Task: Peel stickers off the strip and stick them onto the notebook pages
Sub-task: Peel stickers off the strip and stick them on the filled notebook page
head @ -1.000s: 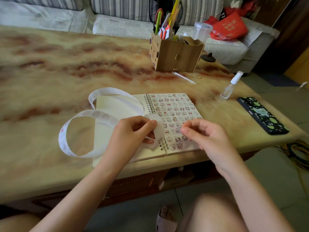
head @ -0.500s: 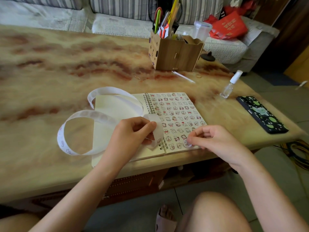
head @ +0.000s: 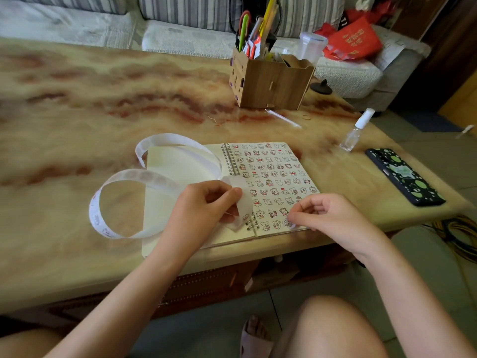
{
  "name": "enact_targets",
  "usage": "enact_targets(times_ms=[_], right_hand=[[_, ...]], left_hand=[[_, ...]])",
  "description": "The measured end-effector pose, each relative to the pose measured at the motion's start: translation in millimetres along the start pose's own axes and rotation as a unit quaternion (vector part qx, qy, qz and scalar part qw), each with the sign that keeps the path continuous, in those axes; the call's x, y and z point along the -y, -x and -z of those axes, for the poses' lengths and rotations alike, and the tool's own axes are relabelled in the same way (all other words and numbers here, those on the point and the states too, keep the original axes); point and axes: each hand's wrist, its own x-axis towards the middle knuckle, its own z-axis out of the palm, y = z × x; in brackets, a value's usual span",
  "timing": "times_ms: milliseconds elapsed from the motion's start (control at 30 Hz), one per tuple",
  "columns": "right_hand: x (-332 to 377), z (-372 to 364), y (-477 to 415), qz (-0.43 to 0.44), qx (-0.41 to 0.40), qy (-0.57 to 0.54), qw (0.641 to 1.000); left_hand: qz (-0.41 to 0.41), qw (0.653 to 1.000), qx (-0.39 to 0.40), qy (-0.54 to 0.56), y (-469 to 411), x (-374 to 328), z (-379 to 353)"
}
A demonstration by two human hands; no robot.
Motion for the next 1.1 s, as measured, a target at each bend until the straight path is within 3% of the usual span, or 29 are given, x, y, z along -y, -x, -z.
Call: enact_targets(times_ms=[667, 1100], right_hand=[[-19, -7, -1, 0.052, -0.073, 0.046, 0.995], [-23, -11, -4, 0.053, -0.067, 0.064, 0.994]], left_hand=[[-0.001, 1.0, 0.001, -0.012, -1, 3, 0], [-0.002, 1.0, -0.002, -0.019, -2, 3, -1]])
